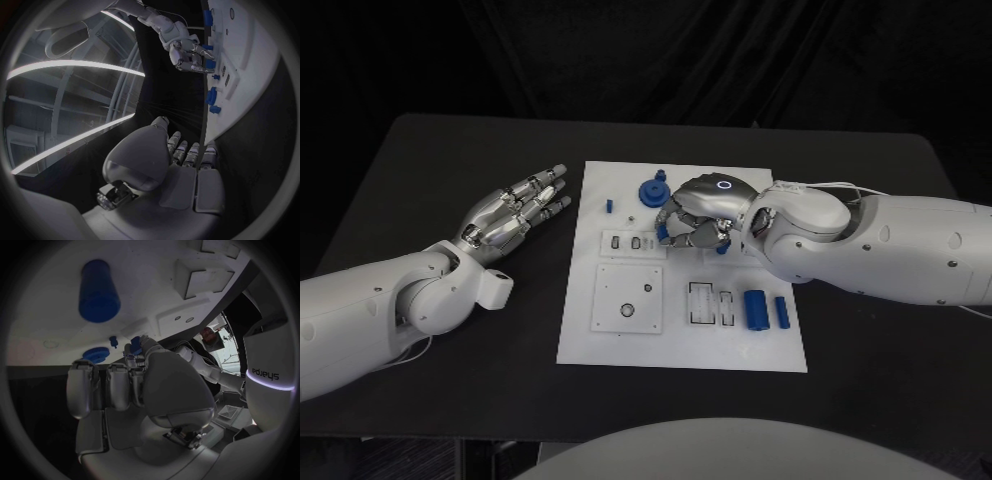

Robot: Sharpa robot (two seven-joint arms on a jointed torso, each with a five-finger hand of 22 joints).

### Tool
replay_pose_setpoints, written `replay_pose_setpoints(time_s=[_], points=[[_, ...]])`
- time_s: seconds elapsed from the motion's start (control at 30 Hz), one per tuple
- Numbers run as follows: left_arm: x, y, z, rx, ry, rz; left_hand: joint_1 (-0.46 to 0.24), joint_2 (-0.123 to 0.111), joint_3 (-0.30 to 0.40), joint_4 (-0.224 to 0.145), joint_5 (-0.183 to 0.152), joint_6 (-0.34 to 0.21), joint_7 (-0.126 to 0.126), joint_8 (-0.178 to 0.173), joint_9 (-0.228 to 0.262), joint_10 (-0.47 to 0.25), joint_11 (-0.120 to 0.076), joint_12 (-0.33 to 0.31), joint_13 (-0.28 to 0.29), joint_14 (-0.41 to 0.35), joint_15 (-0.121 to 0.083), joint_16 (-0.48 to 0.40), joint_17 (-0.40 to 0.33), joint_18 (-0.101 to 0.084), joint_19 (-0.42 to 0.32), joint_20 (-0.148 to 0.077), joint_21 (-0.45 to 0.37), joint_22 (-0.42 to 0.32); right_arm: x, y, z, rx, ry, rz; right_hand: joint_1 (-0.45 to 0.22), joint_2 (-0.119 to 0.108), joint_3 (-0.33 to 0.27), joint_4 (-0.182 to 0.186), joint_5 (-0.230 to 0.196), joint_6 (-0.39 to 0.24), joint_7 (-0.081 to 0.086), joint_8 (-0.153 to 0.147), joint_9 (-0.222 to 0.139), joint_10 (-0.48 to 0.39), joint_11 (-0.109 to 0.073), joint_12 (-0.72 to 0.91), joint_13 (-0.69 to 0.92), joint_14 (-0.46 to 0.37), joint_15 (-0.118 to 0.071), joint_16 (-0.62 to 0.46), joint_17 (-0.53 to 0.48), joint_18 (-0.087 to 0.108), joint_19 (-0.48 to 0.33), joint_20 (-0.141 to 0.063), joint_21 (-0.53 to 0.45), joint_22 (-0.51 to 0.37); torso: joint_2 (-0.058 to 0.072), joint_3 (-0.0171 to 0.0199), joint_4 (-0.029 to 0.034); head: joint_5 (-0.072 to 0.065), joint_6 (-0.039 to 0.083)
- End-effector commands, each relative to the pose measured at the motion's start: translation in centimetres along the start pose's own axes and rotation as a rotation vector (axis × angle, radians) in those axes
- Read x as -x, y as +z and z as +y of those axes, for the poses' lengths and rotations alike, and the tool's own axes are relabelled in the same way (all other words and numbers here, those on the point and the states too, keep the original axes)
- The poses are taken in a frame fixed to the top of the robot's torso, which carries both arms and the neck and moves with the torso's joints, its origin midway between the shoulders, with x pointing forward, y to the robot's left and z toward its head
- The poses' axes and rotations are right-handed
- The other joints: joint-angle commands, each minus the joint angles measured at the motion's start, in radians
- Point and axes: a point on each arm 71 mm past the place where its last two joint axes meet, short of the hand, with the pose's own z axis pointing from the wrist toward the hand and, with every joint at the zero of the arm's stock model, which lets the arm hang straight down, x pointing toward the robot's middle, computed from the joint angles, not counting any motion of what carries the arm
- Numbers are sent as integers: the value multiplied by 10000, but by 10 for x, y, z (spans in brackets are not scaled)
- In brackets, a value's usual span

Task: Assemble the parts on the task board

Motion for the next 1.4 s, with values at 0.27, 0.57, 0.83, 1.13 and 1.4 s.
replay_pose_setpoints(time_s=[0.27, 0.57, 0.83, 1.13, 1.4], points=[[-2, 1, -3, -568, -115, 129, -97, 35, 7, 54, -138, -42, -24, -4, -3, -8, 74, 34, -2, -3, 94, -36, -16, 95, -4, 54, 61, 9, -10, 5, 1, -329, -247, 610, -33, -137, -34, -83, 76, 28, 29, 35, 354, 777, 117, 127, 2221, 743, 92, 66, 967, -4, 452, 34, 116, 2165, 0, -2, -20, 77, -62], [-3, 1, -3, -566, -123, 140, -99, 38, 11, 51, -163, -41, -26, -4, -3, -9, 72, 34, -2, -3, 94, -36, -16, 95, -3, 54, 62, 10, -11, 7, 2, -431, -274, 667, -44, -156, -34, -116, 82, 0, 43, 2, 365, 771, 131, 121, 2212, 741, 106, 59, 950, -4, 456, 47, 118, 2168, -1, 0, -22, 73, -70], [-3, 2, -3, -562, -124, 148, -101, 41, 14, 47, -181, -47, -28, -5, -3, -11, 73, 33, -3, -3, 95, -36, -16, 95, -12, 54, 54, 5, -12, 8, 2, -424, -314, 848, -385, -306, -182, -88, -422, -515, 136, -393, 324, 717, 185, 70, 2143, 733, 158, 75, 947, 16, 429, 113, 45, 2161, -3, -3, -30, 67, -92], [-3, 2, -3, -554, -136, 168, -102, 42, 15, 46, -187, -52, -27, -5, -4, -14, 73, 32, -4, -3, 95, -36, -16, 94, -7, 54, 59, 8, -14, 9, 1, -493, -351, 1058, -615, -431, -367, -93, -1044, -1065, 185, -756, 295, 659, 228, 13, 2068, 713, 200, 46, 886, 33, 400, 159, -34, 2153, -8, -2, -23, 57, -99], [-2, 2, -2, -537, -131, 145, -102, 42, 15, 46, -187, -52, -27, -5, -4, -14, 73, 32, -4, -3, 95, -36, -16, 94, -7, 54, 59, 8, -15, 8, 0, -500, -344, 1083, -749, -491, -536, -96, -1458, -1736, 183, -836, 171, 637, 232, -7, 2038, 699, 206, 15, 826, 41, 392, 169, -76, 2153, -11, -4, -25, 69, -99]])
